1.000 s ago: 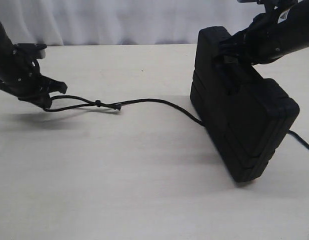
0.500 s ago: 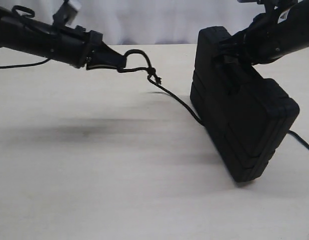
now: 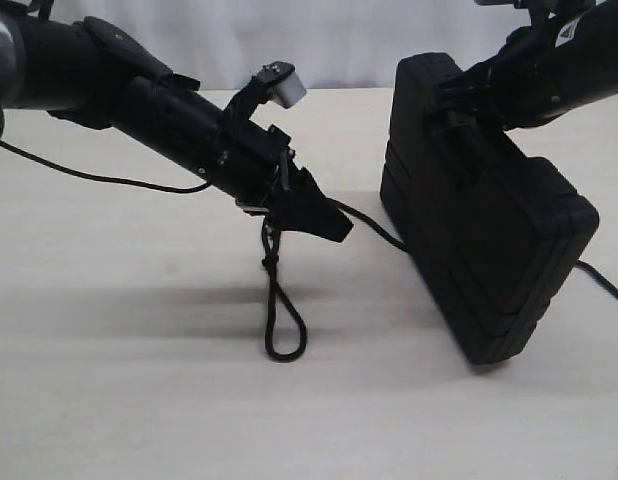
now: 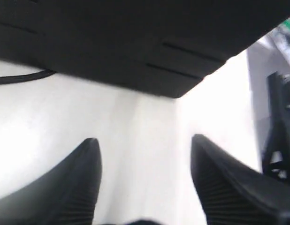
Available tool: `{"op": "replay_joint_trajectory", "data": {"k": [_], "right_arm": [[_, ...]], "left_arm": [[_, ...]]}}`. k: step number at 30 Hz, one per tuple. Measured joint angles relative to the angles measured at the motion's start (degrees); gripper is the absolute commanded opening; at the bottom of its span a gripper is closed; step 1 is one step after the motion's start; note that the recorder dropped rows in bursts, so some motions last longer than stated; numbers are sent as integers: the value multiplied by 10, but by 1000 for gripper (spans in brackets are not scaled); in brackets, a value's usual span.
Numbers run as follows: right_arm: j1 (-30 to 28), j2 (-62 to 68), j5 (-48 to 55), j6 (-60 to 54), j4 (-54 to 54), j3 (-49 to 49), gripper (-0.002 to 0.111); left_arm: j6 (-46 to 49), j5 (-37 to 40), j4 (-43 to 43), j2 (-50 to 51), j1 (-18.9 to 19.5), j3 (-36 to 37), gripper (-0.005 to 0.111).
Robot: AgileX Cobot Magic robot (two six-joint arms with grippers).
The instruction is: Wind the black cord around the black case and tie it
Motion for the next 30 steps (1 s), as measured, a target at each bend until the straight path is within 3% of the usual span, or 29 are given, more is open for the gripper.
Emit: {"op": "replay_joint_trajectory", "data": {"k": [5, 9, 14, 17, 20, 24, 30], "right_arm": [[0, 0, 0, 0, 0, 0, 4], [0, 0, 0, 0, 0, 0, 4], [0, 0, 0, 0, 0, 0, 4], [0, 0, 0, 0, 0, 0, 4], [0, 0, 0, 0, 0, 0, 4], [0, 0, 0, -1, 0, 0, 4], [0, 0, 0, -1, 0, 0, 4]], "left_arm": [[-104, -161, 84, 0, -1, 0, 54], [-242, -281, 331, 0, 1, 0, 54], [-268, -308, 609, 0, 1, 0, 54], [-173, -286, 681, 0, -7, 0, 54], [-29, -263, 693, 0, -16, 0, 54], [175, -229, 690, 0, -21, 2, 54], [348, -221, 622, 0, -35, 2, 54]]}}
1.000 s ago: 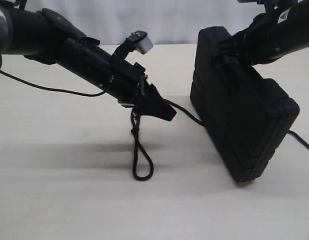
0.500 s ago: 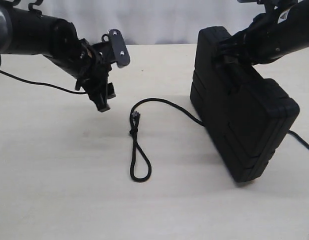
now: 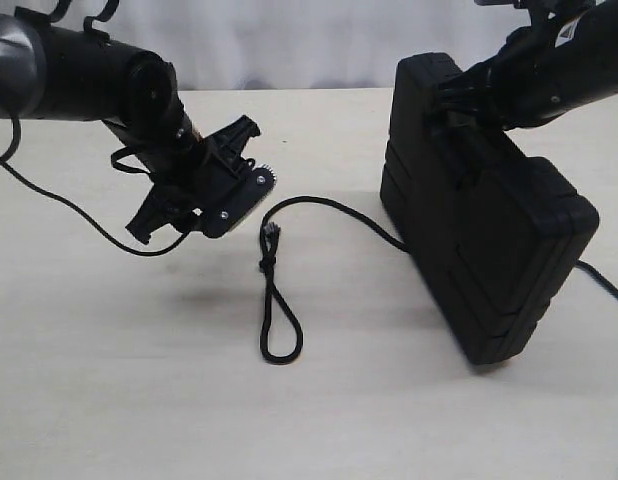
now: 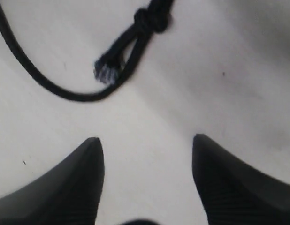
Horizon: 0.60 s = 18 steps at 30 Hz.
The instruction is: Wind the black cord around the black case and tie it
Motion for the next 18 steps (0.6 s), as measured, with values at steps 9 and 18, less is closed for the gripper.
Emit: {"op": "replay_joint_trajectory", "data": {"k": [9, 18], "right_arm": [[0, 0, 0, 0, 0, 0, 4], [1, 0, 0, 0, 0, 0, 4]], "left_arm": [[112, -42, -45, 44, -33, 0, 54], [112, -65, -41, 74, -41, 0, 54]]}}
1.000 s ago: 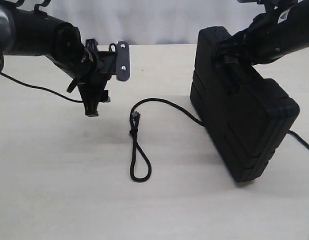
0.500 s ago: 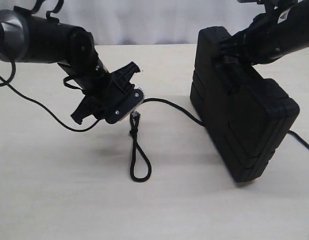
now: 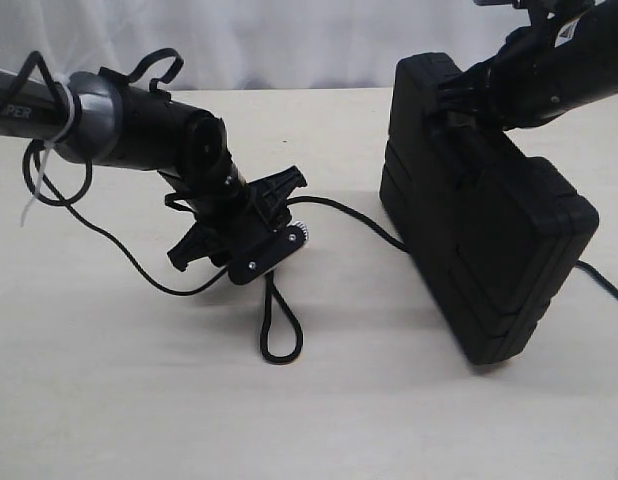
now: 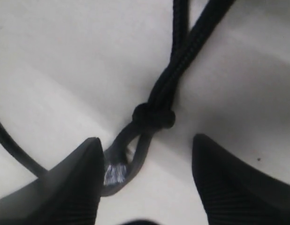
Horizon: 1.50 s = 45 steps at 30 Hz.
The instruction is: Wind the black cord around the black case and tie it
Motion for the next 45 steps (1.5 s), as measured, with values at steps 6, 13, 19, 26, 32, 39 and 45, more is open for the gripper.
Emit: {"op": "replay_joint_trajectory", "data": {"k": [6, 13, 19, 26, 32, 39, 45], "right_arm": [[0, 0, 0, 0, 0, 0, 4], [0, 0, 0, 0, 0, 0, 4], [0, 0, 0, 0, 0, 0, 4], [0, 0, 0, 0, 0, 0, 4], [0, 0, 0, 0, 0, 0, 4], [0, 0, 0, 0, 0, 0, 4], [0, 0, 0, 0, 0, 0, 4]], "left_arm": [[0, -15, 0, 13, -10, 0, 39], [0, -18, -10, 19, -11, 0, 8], [-6, -14, -66, 20, -11, 0, 0], [-118, -6, -95, 20, -11, 0, 0], [-242, -36, -179, 3, -12, 0, 0], [-304, -182, -405, -49, -12, 0, 0], [-323, -188, -476, -56, -14, 0, 0]]}}
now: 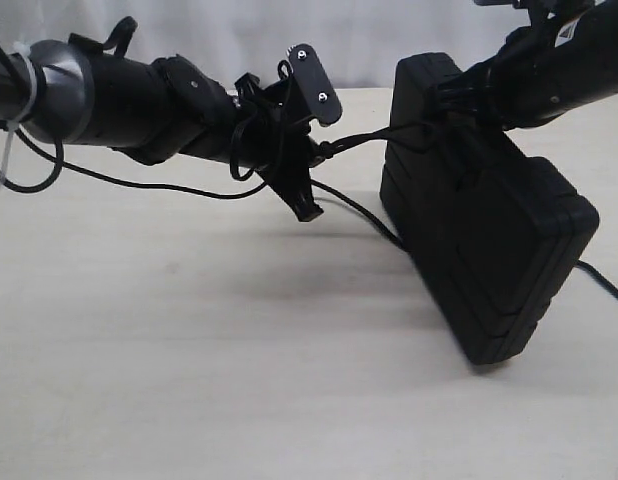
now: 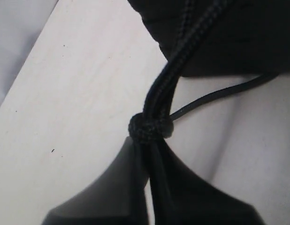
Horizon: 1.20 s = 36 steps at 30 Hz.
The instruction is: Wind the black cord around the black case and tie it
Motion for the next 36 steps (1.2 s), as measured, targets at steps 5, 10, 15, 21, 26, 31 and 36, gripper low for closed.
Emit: {"op": "replay_joint_trajectory", "data": {"k": [5, 10, 15, 21, 26, 31, 36], "right_arm": [[0, 0, 0, 0, 0, 0, 4], [0, 0, 0, 0, 0, 0, 4], [0, 0, 0, 0, 0, 0, 4], [0, 0, 1, -1, 0, 0, 4], [-2, 0, 2, -1, -2, 0, 4], [-6, 0, 3, -1, -4, 0, 4], [-8, -3, 4, -1, -7, 0, 4]], "left_arm": [[-4, -4, -8, 0, -31, 0, 0], [-4, -83, 9, 0, -84, 0, 0], [0, -167, 9, 0, -112, 0, 0], [14, -211, 9, 0, -145, 1, 0], [19, -231, 5, 0, -159, 3, 0], [22, -271, -6, 0, -178, 8, 0], [30, -299, -15, 0, -193, 8, 0]]}}
